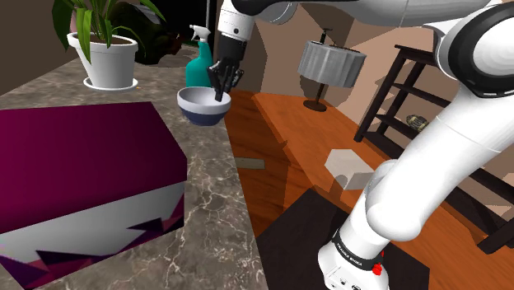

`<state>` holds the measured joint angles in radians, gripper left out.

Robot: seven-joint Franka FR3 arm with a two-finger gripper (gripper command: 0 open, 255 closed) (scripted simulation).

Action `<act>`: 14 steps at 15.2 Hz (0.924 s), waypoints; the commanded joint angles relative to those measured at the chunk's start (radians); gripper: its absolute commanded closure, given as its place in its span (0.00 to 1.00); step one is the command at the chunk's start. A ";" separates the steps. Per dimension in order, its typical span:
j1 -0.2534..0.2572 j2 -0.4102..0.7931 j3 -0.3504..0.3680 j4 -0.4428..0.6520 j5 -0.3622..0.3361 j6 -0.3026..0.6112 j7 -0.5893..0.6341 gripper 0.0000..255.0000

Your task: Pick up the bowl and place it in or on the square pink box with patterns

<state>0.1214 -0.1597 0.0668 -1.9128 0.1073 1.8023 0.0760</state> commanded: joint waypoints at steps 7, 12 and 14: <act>-0.001 0.008 -0.002 0.116 -0.003 -0.108 0.009 1.00; -0.001 0.023 -0.002 0.200 -0.004 -0.177 0.016 1.00; -0.001 0.030 -0.002 0.236 -0.005 -0.205 0.018 1.00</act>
<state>0.1199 -0.1318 0.0643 -1.6939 0.1025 1.6119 0.0927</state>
